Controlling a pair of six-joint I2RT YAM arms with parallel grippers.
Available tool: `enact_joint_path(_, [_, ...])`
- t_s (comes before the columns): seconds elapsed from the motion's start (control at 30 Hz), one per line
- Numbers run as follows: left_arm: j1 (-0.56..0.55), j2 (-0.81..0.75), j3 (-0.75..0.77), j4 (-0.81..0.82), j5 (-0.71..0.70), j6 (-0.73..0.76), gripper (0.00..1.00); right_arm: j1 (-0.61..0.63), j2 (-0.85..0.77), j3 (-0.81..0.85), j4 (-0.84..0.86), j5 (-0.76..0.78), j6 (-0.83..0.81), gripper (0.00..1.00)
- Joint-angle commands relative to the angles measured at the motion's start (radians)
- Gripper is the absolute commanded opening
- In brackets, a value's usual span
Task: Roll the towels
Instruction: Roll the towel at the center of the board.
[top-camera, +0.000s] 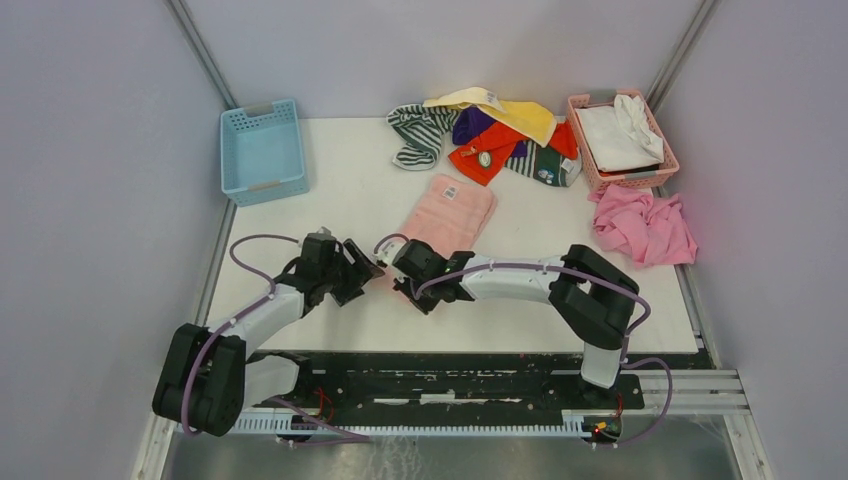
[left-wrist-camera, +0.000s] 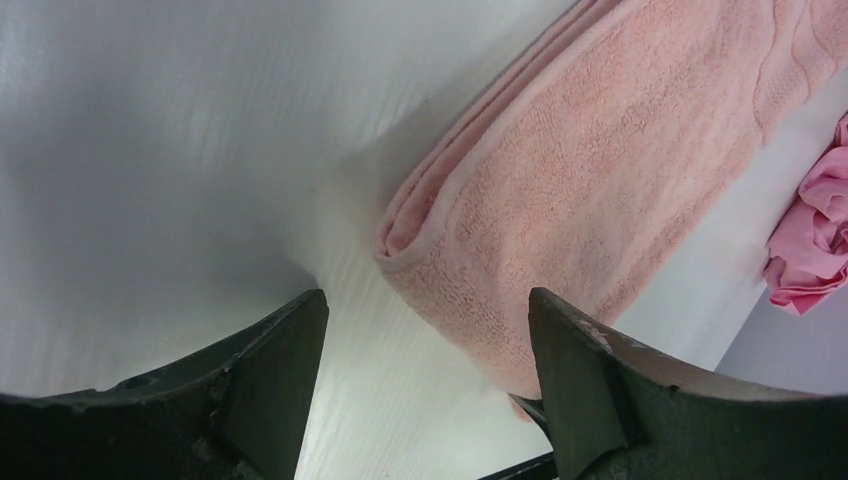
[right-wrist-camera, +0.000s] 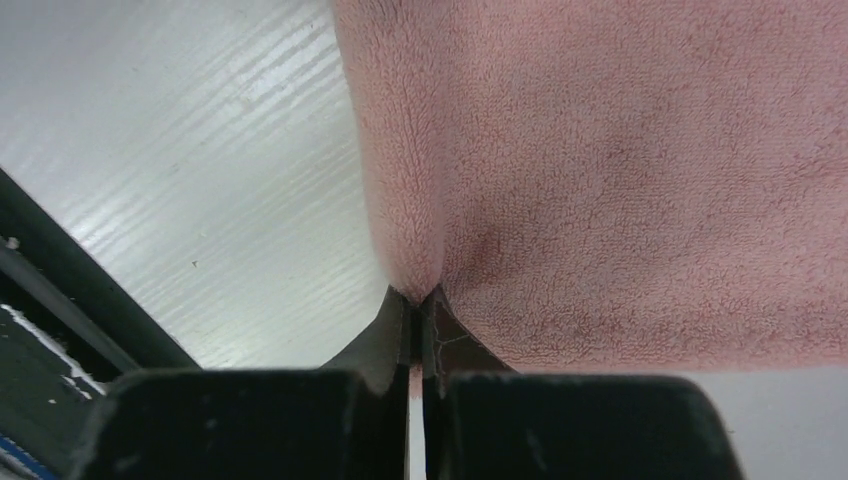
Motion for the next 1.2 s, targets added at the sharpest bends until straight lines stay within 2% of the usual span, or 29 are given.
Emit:
enact_joint_path(0.0, [-0.032, -0.002, -0.021, -0.011, -0.033, -0.081, 0.8, -0.028, -0.046, 0.004, 0.073, -0.117, 0.094, 0.01])
enact_joint_path(0.13, [-0.034, 0.005, -0.021, -0.013, -0.066, -0.102, 0.72, -0.056, -0.047, -0.021, 0.123, -0.189, 0.146, 0.0])
enact_joint_path(0.3, [-0.035, 0.029, 0.028, -0.018, -0.105, -0.101, 0.53, -0.095, -0.043, -0.043, 0.182, -0.312, 0.208, 0.01])
enact_joint_path(0.6, [-0.035, 0.079, 0.098, -0.08, -0.178, -0.07, 0.27, -0.136, -0.022, -0.059, 0.249, -0.469, 0.281, 0.01])
enact_joint_path(0.67, [-0.035, 0.042, 0.104, -0.109, -0.199, -0.059, 0.28, -0.154, -0.024, -0.069, 0.28, -0.503, 0.312, 0.0])
enact_joint_path(0.8, [-0.035, -0.067, 0.113, -0.186, -0.247, -0.038, 0.47, -0.206, -0.007, -0.084, 0.327, -0.571, 0.392, 0.01])
enact_joint_path(0.87, [-0.035, -0.117, 0.114, -0.219, -0.256, -0.028, 0.52, -0.233, 0.022, -0.083, 0.343, -0.602, 0.43, 0.01])
enact_joint_path(1.07, [-0.034, -0.203, 0.074, -0.24, -0.2, -0.021, 0.61, -0.302, 0.098, -0.111, 0.434, -0.7, 0.558, 0.01])
enact_joint_path(1.17, [-0.034, -0.224, 0.049, -0.22, -0.18, -0.02, 0.62, -0.33, 0.129, -0.113, 0.439, -0.713, 0.587, 0.01])
